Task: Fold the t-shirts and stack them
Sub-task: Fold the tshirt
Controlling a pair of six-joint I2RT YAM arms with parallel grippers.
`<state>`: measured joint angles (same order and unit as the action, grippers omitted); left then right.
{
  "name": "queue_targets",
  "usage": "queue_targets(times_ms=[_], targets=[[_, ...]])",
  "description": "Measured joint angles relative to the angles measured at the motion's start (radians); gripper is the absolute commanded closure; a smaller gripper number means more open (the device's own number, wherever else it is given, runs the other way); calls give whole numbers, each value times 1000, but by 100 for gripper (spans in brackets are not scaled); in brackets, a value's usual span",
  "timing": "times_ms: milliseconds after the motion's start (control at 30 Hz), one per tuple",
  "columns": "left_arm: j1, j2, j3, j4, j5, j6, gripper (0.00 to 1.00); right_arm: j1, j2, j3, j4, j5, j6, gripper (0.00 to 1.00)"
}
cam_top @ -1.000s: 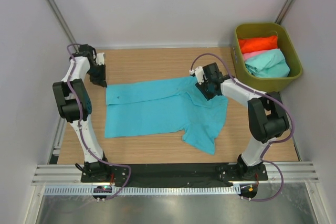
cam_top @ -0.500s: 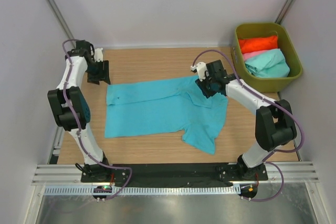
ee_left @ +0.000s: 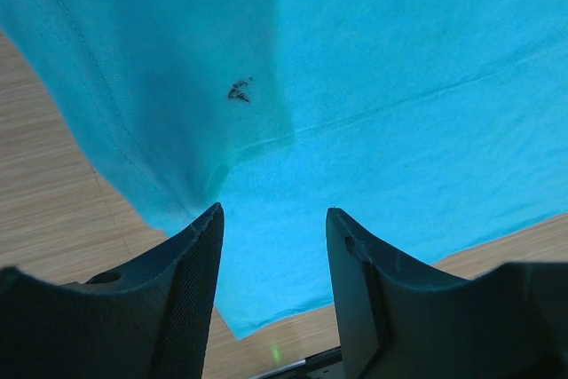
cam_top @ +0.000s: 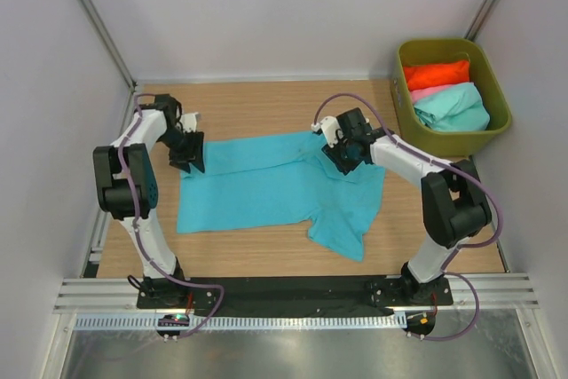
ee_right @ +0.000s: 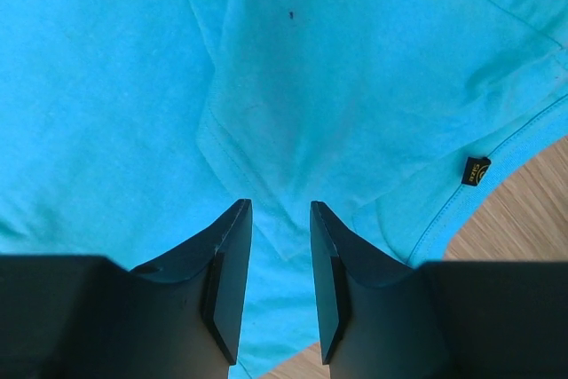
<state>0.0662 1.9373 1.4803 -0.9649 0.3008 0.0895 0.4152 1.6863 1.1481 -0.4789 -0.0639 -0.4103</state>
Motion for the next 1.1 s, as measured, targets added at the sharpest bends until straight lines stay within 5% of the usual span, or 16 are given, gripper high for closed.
queue_targets(times_ms=[567,1100], targets=[[1,56,-10,6,-23,16,51,-64,27,-45,36,114,-15,62],[1,64,-9,6,-40,15,51,-143,54,-45,-64,-107,54,66]])
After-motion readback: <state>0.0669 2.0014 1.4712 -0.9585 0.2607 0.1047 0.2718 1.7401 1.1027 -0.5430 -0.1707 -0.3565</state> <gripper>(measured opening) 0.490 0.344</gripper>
